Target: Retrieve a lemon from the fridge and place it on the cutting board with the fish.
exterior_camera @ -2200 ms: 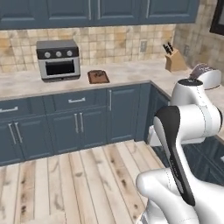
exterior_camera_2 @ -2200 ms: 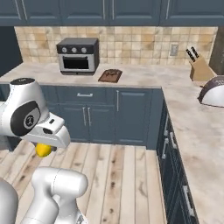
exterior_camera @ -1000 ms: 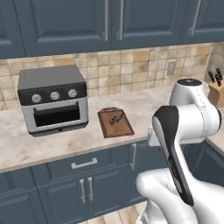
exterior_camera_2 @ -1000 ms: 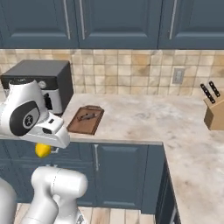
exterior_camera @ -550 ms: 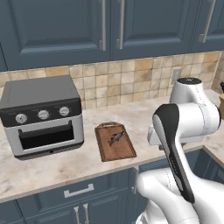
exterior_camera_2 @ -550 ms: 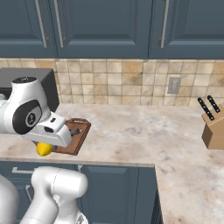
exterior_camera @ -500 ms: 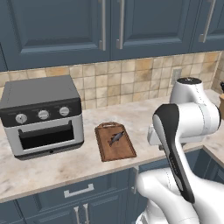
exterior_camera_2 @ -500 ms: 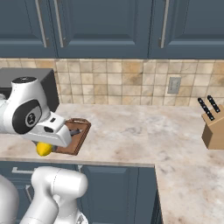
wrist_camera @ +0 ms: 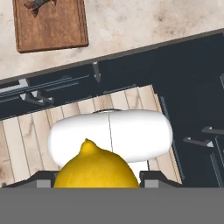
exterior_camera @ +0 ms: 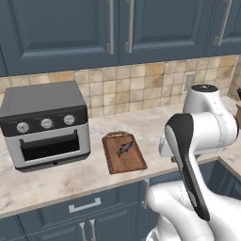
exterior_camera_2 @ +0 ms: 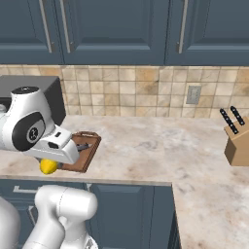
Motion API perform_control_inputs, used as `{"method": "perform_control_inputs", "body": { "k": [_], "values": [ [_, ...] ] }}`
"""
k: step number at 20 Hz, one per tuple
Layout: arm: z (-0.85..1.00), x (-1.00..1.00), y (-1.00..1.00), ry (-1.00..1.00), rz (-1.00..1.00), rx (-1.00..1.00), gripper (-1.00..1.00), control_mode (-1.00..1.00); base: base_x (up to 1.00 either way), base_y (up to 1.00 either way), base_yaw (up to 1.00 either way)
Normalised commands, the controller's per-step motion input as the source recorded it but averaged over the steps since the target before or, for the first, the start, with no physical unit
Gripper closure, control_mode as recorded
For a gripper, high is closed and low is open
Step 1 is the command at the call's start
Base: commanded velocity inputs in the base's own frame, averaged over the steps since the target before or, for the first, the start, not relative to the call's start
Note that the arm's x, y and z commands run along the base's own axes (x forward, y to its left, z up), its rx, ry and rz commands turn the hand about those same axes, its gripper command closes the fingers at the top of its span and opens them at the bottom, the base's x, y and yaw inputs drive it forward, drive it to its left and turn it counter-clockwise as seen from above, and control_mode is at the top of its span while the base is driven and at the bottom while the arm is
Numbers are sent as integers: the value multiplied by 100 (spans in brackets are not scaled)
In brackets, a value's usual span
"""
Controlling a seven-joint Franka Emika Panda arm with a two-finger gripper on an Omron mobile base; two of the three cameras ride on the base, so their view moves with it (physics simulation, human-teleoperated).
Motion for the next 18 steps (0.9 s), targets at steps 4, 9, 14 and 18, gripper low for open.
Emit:
{"method": "perform_control_inputs", "body": {
  "k": [4,9,14,18],
  "values": [
    [0,0,0,0,0,0,100,100,11,3,0],
    [-3,14,7,-3,0,0,100,-100,13,8,0],
    [-30,50,34,-11,0,1,100,-100,0,0,0],
    [-48,59,41,-4,0,1,100,-100,0,0,0]
  ]
}}
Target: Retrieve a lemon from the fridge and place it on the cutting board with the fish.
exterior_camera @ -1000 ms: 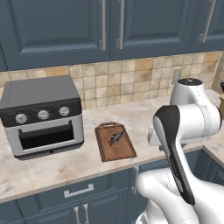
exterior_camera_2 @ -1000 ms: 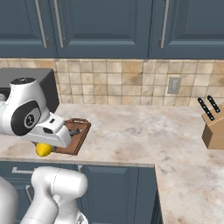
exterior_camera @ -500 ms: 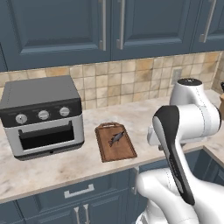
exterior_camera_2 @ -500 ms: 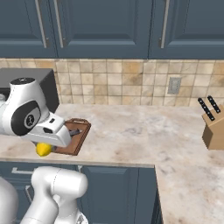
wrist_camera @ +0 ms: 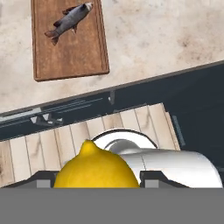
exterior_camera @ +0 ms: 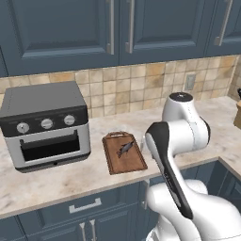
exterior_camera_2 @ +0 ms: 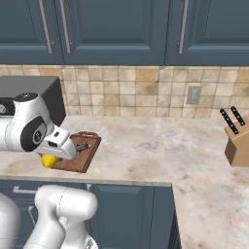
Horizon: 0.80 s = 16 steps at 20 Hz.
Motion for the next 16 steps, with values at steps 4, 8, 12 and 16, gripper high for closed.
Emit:
{"method": "perform_control_inputs", "body": {
  "k": [4,8,12,16],
  "values": [
    [-58,73,30,0,2,0,100,-100,0,0,0],
    [-40,80,0,8,12,0,100,-100,0,0,0],
    [-30,81,0,9,14,0,100,-100,0,0,0],
    [-40,76,0,7,21,0,100,-100,0,0,0]
  ]
}}
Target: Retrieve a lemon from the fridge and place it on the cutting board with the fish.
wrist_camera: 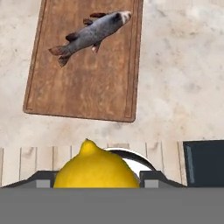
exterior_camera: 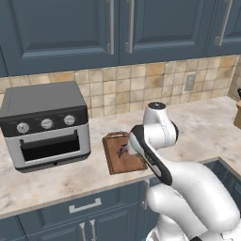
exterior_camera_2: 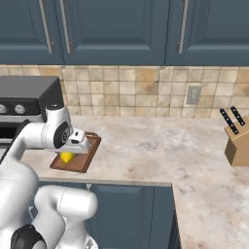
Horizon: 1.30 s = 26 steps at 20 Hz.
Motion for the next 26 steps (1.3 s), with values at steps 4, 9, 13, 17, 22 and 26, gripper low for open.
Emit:
{"method": "perform_control_inputs", "body": {
  "k": [4,9,13,17,22,26],
  "values": [
    [-57,77,2,1,24,0,100,-100,0,0,0],
    [-58,68,10,0,22,0,100,-100,0,0,0],
    [-40,56,14,1,18,-4,100,-100,0,0,0],
    [-28,42,15,4,13,-8,100,-100,0,0,0],
    [-18,18,17,5,4,-11,100,-100,0,0,0],
    [-9,1,2,1,1,-1,100,-100,0,0,0]
  ]
}}
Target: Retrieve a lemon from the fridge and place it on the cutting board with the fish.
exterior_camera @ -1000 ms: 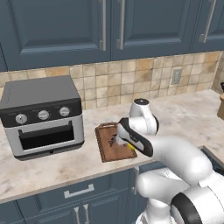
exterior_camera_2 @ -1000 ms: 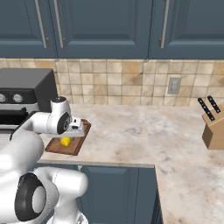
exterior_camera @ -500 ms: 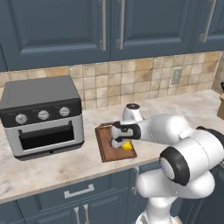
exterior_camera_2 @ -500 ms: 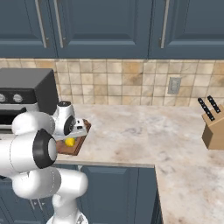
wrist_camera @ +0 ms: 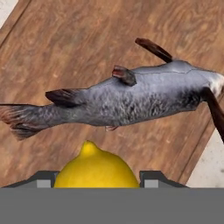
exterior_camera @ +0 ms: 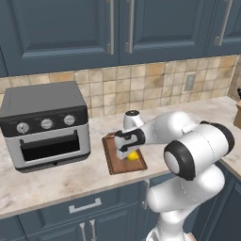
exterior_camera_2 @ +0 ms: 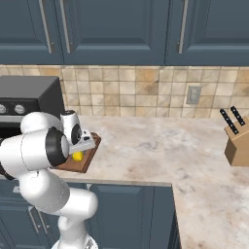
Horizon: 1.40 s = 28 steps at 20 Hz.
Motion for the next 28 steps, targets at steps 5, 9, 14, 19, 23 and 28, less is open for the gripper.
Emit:
{"method": "perform_control_inputs", "body": {
  "k": [5,9,14,19,23,28],
  "values": [
    [-16,0,1,0,0,0,100,-100,0,0,0],
    [-24,0,0,0,0,0,100,-100,0,0,0],
    [-26,0,0,0,0,0,100,-100,0,0,0],
    [-19,0,0,0,0,0,-100,-100,0,0,0],
    [-2,0,0,1,0,0,-100,-100,0,0,0],
    [0,0,0,0,0,0,-100,-100,0,0,0]
  ]
}}
